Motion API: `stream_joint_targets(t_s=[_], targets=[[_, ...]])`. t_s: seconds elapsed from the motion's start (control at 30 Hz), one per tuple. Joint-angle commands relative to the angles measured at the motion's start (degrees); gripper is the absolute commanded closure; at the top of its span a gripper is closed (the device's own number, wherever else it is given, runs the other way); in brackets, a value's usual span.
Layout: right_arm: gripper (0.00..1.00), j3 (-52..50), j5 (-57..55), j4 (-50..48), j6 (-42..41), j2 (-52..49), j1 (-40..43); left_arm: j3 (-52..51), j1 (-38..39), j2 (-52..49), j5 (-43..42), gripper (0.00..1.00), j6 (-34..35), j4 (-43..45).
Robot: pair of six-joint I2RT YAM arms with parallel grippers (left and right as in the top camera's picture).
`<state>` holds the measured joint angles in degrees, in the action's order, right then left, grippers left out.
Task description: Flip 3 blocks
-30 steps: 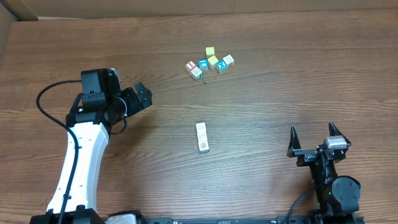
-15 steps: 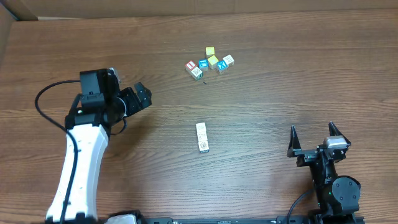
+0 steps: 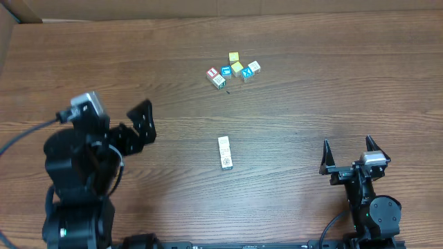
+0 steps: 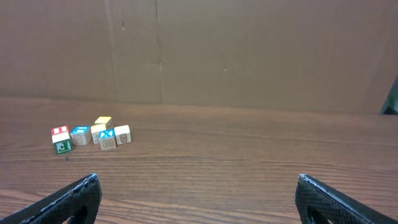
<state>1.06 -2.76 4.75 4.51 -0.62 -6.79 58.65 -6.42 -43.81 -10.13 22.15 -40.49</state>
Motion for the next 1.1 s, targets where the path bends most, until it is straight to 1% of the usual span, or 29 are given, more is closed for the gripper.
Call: stream_joint_targets(t_s=[0.0,0.1,0.17,0.27,0.3,0.37,0.4,0.47,0.57,0.67,0.73,0.83,0.97,1.07], targets=[[0.00,-0.59,0.35,-0.13,0.42,0.46,0.22,-0.98,0.00,5.20,3.19,0.00,-0.57,-6.27],[0.00,-0.59,0.35,-0.15,0.42,0.46,0.22,-4.52,0.00,9.99,5.05,0.00,-0.59,-10.40],[0.00,-0.59,0.35,-0.15,0.42,0.46,0.22,-7.93,0.00,13.38,6.34,0.00,-0.57,-10.99],[0.00,-0.59,0.37,-0.13,0.42,0.46,0.22,-14.78,0.00,19.54,5.90,0.00,-0.50,-10.86],[0.00,-0.59,0.35,-0.15,0.42,0.46,0.22,-18.80,0.00,23.02,4.98,0.00,-0.28,-10.80],[0.00,-0.59,0.37,-0.15,0.42,0.46,0.22,-22.95,0.00,26.53,4.31,0.00,-0.31,-9.25],[0.00,-0.59,0.37,-0.13,0.42,0.46,0.22,-26.69,0.00,29.75,4.11,0.00,-0.26,-6.80],[0.00,-0.59,0.35,-0.13,0.42,0.46,0.22,-29.81,0.02,32.81,4.13,0.00,-0.02,-3.76],[0.00,-0.59,0.35,-0.15,0.42,0.46,0.22,-34.32,0.02,37.92,4.11,0.00,-0.04,3.58],[0.00,-0.59,0.35,-0.15,0.42,0.46,0.22,-38.32,0.11,43.15,3.08,0.00,0.11,13.73],[0.00,-0.59,0.35,-0.15,0.42,0.46,0.22,-40.02,0.17,43.34,2.43,0.00,0.11,22.60],[0.00,-0.59,0.35,-0.13,0.42,0.46,0.22,-41.22,0.22,43.60,1.66,0.00,0.07,33.68],[0.00,-0.59,0.35,-0.15,0.42,0.46,0.22,-43.28,0.24,43.63,1.64,0.00,-2.08,50.71],[0.00,-0.59,0.37,-0.15,0.42,0.46,0.22,-45.88,0.22,43.63,1.53,0.00,-2.93,61.09]])
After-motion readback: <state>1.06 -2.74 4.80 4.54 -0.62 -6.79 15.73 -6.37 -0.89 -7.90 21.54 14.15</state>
